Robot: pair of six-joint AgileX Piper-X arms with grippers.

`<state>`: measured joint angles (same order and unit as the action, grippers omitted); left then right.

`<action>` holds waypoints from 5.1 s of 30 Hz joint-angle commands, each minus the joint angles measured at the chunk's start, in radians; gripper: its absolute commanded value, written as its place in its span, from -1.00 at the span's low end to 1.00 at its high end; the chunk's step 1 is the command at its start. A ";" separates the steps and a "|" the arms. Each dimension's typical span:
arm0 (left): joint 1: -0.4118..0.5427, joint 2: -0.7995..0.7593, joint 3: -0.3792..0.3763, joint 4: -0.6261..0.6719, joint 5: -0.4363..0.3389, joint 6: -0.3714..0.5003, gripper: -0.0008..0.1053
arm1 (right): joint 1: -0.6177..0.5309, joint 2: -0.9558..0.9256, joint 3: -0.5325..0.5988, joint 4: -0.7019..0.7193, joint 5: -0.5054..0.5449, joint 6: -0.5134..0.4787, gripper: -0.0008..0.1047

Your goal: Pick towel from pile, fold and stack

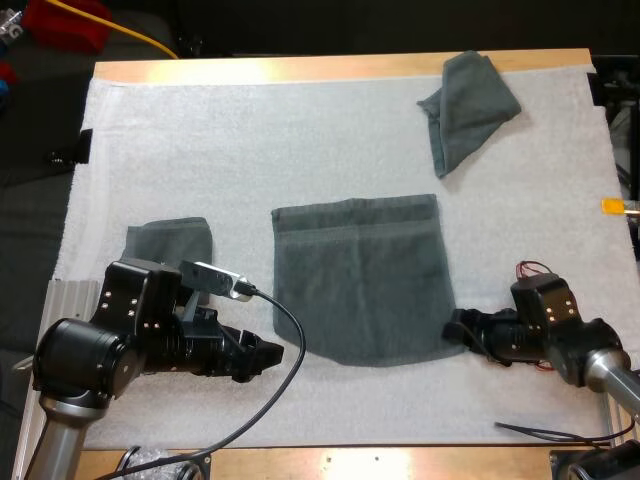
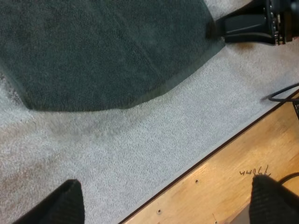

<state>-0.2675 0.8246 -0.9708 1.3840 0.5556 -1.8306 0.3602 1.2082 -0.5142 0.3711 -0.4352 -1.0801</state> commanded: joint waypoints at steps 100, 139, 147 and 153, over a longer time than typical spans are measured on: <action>-0.003 0.554 0.355 -0.724 0.084 -0.185 0.33 | -0.007 -0.063 0.001 0.060 0.145 -0.016 -0.95; 0.000 0.653 0.355 -0.711 0.483 -0.277 0.19 | -0.007 -0.063 0.001 0.060 0.117 -0.016 -0.95; 0.000 0.653 0.355 -0.666 0.469 -0.236 0.04 | -0.007 -0.063 0.001 0.060 0.117 -0.016 -0.95; 0.000 0.653 0.355 -0.640 0.458 -0.228 -0.26 | -0.007 -0.063 0.001 0.060 0.117 -0.016 -0.95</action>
<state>-0.2675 1.4802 -0.6137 0.7371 1.0204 -2.0662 0.3530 1.1486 -0.5186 0.4154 -0.3031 -1.0838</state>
